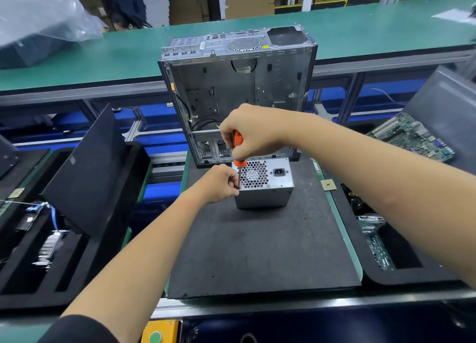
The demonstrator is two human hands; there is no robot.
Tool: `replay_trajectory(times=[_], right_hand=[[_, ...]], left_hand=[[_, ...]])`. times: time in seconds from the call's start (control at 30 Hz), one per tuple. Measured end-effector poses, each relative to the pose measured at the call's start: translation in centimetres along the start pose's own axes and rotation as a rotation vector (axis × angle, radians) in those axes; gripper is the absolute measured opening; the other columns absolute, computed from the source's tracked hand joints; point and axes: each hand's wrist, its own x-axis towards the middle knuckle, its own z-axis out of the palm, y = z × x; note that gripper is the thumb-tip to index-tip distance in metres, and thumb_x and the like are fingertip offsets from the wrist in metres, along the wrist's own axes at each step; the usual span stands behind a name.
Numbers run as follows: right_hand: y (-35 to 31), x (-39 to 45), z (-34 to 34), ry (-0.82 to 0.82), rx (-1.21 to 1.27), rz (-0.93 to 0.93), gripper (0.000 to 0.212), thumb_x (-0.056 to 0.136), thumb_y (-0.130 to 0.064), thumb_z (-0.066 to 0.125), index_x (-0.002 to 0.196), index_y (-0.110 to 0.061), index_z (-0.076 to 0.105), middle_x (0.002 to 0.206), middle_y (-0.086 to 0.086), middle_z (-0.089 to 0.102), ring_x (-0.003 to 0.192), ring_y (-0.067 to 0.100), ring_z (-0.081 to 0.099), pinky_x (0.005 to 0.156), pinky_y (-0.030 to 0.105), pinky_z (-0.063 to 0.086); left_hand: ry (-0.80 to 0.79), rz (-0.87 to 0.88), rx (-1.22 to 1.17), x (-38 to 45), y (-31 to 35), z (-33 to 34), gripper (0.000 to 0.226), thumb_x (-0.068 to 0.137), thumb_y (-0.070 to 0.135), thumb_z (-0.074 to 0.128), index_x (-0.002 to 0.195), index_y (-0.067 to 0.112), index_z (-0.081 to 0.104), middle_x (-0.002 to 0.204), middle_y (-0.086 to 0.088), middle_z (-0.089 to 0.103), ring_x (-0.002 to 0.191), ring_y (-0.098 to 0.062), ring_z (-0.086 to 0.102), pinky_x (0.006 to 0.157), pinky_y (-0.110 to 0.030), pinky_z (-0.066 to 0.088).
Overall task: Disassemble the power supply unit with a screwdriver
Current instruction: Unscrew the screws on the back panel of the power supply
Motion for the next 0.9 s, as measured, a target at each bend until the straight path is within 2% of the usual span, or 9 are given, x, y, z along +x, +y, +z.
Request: replay_trajectory(times=[0.07,0.13,0.23,0.3,0.37,0.57,0.7,0.8,0.9], right_hand=[[-0.24,-0.01,0.18,0.01,-0.026,-0.018,0.008,0.075,-0.022,0.067,0.08,-0.017,0.064,0.07,-0.015,0.051,0.066,0.002,0.049,0.052,0.022,0.035],[-0.46,-0.03,0.36,0.013,-0.048,-0.032,0.009,0.074,-0.021,0.066,0.08,-0.017,0.063,0.07,-0.014,0.051,0.067,0.004,0.049,0.055,0.025,0.039],[-0.77,-0.08,0.57,-0.015,-0.079,-0.058,0.01,0.073,-0.021,0.065,0.082,-0.016,0.063,0.07,-0.013,0.053,0.075,0.013,0.052,0.058,0.028,0.043],[-0.91,-0.15,0.55,-0.034,-0.086,-0.075,0.009,0.073,-0.02,0.065,0.081,-0.017,0.062,0.068,-0.013,0.051,0.071,0.005,0.049,0.053,0.026,0.038],[-0.99,-0.19,0.49,-0.048,-0.099,-0.072,0.008,0.074,-0.02,0.065,0.081,-0.018,0.061,0.068,-0.013,0.05,0.069,0.002,0.046,0.052,0.024,0.033],[-0.84,0.4,0.56,-0.034,-0.129,0.085,0.023,0.077,-0.027,0.063,0.086,-0.006,0.065,0.081,0.011,0.067,0.066,0.022,0.051,0.048,0.026,0.033],[-0.59,0.31,0.7,-0.006,-0.124,0.065,0.02,0.077,-0.026,0.064,0.082,-0.007,0.064,0.078,0.007,0.063,0.071,0.024,0.054,0.048,0.025,0.029],[-0.5,-0.01,0.68,0.003,-0.095,0.045,0.015,0.078,-0.026,0.065,0.076,-0.013,0.06,0.073,0.0,0.058,0.072,0.021,0.056,0.049,0.025,0.031],[-0.16,-0.2,0.53,0.012,-0.063,0.063,0.015,0.077,-0.028,0.066,0.077,-0.013,0.062,0.077,0.0,0.061,0.066,0.008,0.05,0.05,0.026,0.036]], left_hand=[[-0.025,-0.016,-0.024,0.13,0.12,-0.14,0.01,0.071,-0.004,0.073,0.071,-0.002,0.063,0.053,0.004,0.052,0.047,0.007,0.054,0.052,-0.014,0.044],[-0.05,-0.038,-0.042,0.3,0.28,-0.24,0.009,0.071,-0.007,0.071,0.074,-0.006,0.063,0.05,0.002,0.05,0.04,0.006,0.05,0.046,-0.01,0.039],[-0.089,-0.088,-0.041,0.53,0.54,-0.41,0.009,0.072,-0.006,0.07,0.072,-0.002,0.062,0.043,0.008,0.048,0.036,0.001,0.044,0.045,-0.015,0.042],[-0.102,-0.115,-0.04,0.64,0.61,-0.47,0.024,0.073,-0.005,0.069,0.058,0.008,0.056,0.038,0.012,0.048,0.035,0.0,0.043,0.044,-0.016,0.042],[-0.106,-0.125,-0.042,0.63,0.68,-0.47,0.034,0.073,-0.005,0.069,0.052,0.014,0.051,0.037,0.015,0.049,0.035,0.001,0.043,0.043,-0.015,0.041],[-0.092,-0.11,-0.059,0.57,0.55,-0.4,0.027,0.074,-0.007,0.071,0.063,0.015,0.058,0.044,0.011,0.05,0.036,0.001,0.045,0.042,-0.014,0.042],[-0.075,-0.107,-0.083,0.45,0.08,-0.24,0.026,0.074,-0.004,0.073,0.067,0.017,0.059,0.05,0.003,0.052,0.039,-0.002,0.047,0.046,-0.014,0.043],[-0.071,-0.101,-0.078,0.53,-0.06,-0.18,0.025,0.074,-0.003,0.073,0.067,0.017,0.06,0.051,0.001,0.055,0.041,-0.004,0.05,0.049,-0.018,0.046],[-0.065,-0.106,-0.104,0.52,-0.09,-0.16,0.025,0.074,-0.004,0.073,0.067,0.016,0.059,0.051,0.0,0.056,0.044,-0.01,0.053,0.053,-0.025,0.05]])
